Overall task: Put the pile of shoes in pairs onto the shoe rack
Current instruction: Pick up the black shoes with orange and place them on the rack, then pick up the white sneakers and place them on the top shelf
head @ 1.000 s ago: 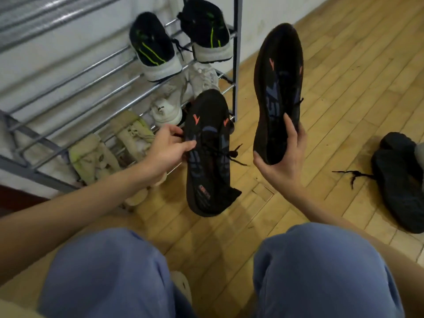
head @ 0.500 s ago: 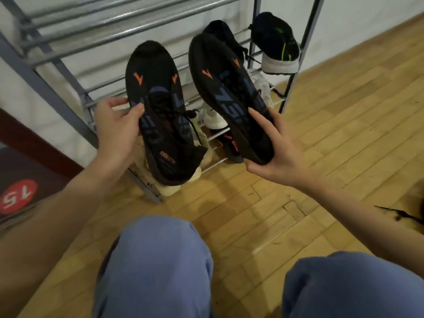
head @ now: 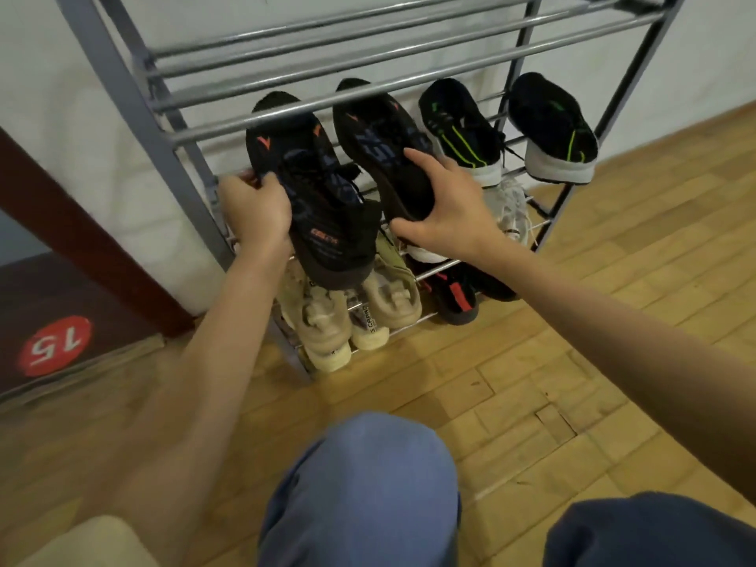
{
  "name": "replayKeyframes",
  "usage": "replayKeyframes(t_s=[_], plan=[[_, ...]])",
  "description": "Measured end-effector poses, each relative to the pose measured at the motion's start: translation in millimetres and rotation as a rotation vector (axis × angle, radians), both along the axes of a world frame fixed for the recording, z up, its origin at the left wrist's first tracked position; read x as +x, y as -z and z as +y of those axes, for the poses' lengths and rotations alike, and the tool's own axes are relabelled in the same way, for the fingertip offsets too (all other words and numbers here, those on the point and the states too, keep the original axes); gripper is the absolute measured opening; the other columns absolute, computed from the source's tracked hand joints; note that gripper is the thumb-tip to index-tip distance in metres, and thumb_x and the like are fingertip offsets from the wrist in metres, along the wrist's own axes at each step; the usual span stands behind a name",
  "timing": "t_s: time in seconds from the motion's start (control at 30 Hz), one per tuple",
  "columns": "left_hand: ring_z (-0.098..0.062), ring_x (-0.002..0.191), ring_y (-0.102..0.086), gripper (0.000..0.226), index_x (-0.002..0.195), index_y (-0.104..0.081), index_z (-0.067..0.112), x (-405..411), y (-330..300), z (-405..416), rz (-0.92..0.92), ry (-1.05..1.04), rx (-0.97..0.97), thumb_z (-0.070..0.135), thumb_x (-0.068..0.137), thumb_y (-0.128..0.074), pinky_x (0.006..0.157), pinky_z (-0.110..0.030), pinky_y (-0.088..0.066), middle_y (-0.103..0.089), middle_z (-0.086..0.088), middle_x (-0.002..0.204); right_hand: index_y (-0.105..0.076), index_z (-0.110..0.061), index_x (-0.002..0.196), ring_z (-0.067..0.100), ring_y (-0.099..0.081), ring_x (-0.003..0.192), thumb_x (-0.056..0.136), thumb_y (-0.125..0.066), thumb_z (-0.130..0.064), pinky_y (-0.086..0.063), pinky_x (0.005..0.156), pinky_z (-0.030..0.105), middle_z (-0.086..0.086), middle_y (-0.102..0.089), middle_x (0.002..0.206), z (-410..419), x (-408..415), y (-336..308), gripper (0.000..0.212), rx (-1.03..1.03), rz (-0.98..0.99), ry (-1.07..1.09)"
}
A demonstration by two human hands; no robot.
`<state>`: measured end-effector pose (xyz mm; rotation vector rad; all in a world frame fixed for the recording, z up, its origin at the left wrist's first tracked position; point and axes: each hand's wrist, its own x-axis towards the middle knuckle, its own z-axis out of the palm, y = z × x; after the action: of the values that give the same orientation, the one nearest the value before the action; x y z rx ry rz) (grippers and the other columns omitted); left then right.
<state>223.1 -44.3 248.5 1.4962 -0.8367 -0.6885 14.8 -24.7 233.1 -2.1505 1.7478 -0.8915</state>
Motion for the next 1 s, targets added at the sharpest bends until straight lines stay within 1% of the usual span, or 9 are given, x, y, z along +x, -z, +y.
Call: replayKeyframes(t_s=[0.1, 0.2, 0.3, 0.37, 0.5, 0.63, 0.7, 0.87, 1.0], plan=[[-0.022, 0.093, -0.067, 0.027, 0.103, -0.063, 0.0, 5.0, 0.5, -11.9, 0.006, 0.002, 0.07, 0.02, 0.088, -0.055, 0.069, -0.029, -0.052, -0.067, -0.01, 0.099, -0.035, -0.022, 0.146, 0.03, -0.05, 0.123, 0.061, -0.063, -0.055, -0.041, 0.105, 0.048, 0.01, -0.052, 0.133, -16.6, 4.0, 0.3, 0.095, 0.059, 0.023, -0.032], [-0.019, 0.091, -0.063, 0.022, 0.104, -0.063, 0.002, 2.5, -0.9, -6.4, 0.001, 0.051, 0.123, 0.009, 0.088, -0.051, 0.064, -0.027, -0.048, -0.064, -0.01, 0.099, -0.042, -0.017, 0.141, 0.024, -0.054, 0.117, 0.059, -0.063, -0.058, -0.045, 0.101, 0.047, 0.008, -0.056, 0.127, -19.0, 3.1, 3.3, 0.093, 0.058, -0.021, -0.063], [-0.012, 0.089, -0.057, 0.011, 0.092, -0.059, 0.012, -6.3, -2.0, 6.9, -0.027, 0.136, 0.112, 0.006, 0.088, -0.05, 0.075, -0.028, -0.048, -0.059, -0.003, 0.095, -0.041, -0.012, 0.141, 0.022, -0.051, 0.12, 0.067, -0.064, -0.056, -0.046, 0.101, 0.044, 0.008, -0.054, 0.13, -11.2, -4.3, 7.1, 0.089, 0.008, -0.051, -0.11], [-0.012, 0.098, -0.057, 0.02, 0.107, -0.06, 0.013, -9.6, -2.5, 16.4, -0.062, 0.188, 0.064, 0.013, 0.089, -0.052, 0.082, -0.026, -0.049, -0.06, 0.001, 0.101, -0.039, -0.009, 0.143, 0.022, -0.047, 0.125, 0.073, -0.065, -0.052, -0.043, 0.105, 0.041, 0.01, -0.05, 0.135, 1.1, -12.1, 10.1, 0.085, -0.039, -0.056, -0.141], [-0.008, 0.116, -0.051, 0.04, 0.129, -0.054, 0.014, -22.3, -7.4, 42.1, -0.395, 0.234, -0.121, 0.024, 0.09, -0.054, 0.096, -0.02, -0.046, -0.055, 0.003, 0.126, -0.035, -0.007, 0.146, 0.023, -0.039, 0.134, 0.083, -0.064, -0.04, -0.036, 0.111, 0.037, 0.012, -0.041, 0.143, 32.3, -33.6, 20.4, 0.076, -0.146, -0.011, -0.174], [-0.01, 0.107, -0.056, 0.03, 0.118, -0.059, 0.008, -57.4, -13.4, 67.4, -0.727, 0.363, -0.444, 0.02, 0.091, -0.053, 0.094, -0.025, -0.047, -0.061, -0.004, 0.113, -0.037, -0.008, 0.144, 0.019, -0.038, 0.133, 0.088, -0.065, -0.029, -0.03, 0.11, 0.025, 0.01, -0.04, 0.142, 58.7, -67.7, 36.0, 0.066, -0.123, 0.025, -0.144], [-0.014, 0.104, -0.059, 0.027, 0.114, -0.06, 0.004, -76.8, -11.9, 71.4, -0.796, 0.501, -0.508, 0.016, 0.091, -0.053, 0.092, -0.03, -0.049, -0.064, -0.008, 0.109, -0.039, -0.008, 0.142, 0.021, -0.04, 0.13, 0.088, -0.065, -0.025, -0.034, 0.11, 0.029, 0.01, -0.041, 0.14, 69.8, -89.8, 47.9, 0.062, -0.074, -0.005, -0.084], [-0.007, 0.098, -0.059, 0.022, 0.112, -0.061, 0.011, -135.2, -2.1, 75.2, -0.857, 0.866, -0.419, 0.016, 0.091, -0.055, 0.09, -0.025, -0.049, -0.063, 0.004, 0.106, -0.037, -0.01, 0.142, 0.022, -0.044, 0.127, 0.089, -0.064, -0.021, -0.04, 0.104, 0.033, 0.009, -0.041, 0.139, 110.9, -157.4, 85.5, 0.06, 0.081, -0.041, 0.143], [-0.01, 0.103, -0.057, 0.027, 0.118, -0.059, 0.015, -184.3, 10.9, 73.2, -1.037, 1.051, -0.365, 0.019, 0.091, -0.056, 0.087, -0.022, -0.043, -0.063, 0.003, 0.113, -0.034, -0.007, 0.142, 0.026, -0.042, 0.129, 0.09, -0.063, -0.021, -0.04, 0.107, 0.042, 0.012, -0.04, 0.142, 156.3, -208.9, 121.3, 0.062, 0.265, -0.031, 0.322]])
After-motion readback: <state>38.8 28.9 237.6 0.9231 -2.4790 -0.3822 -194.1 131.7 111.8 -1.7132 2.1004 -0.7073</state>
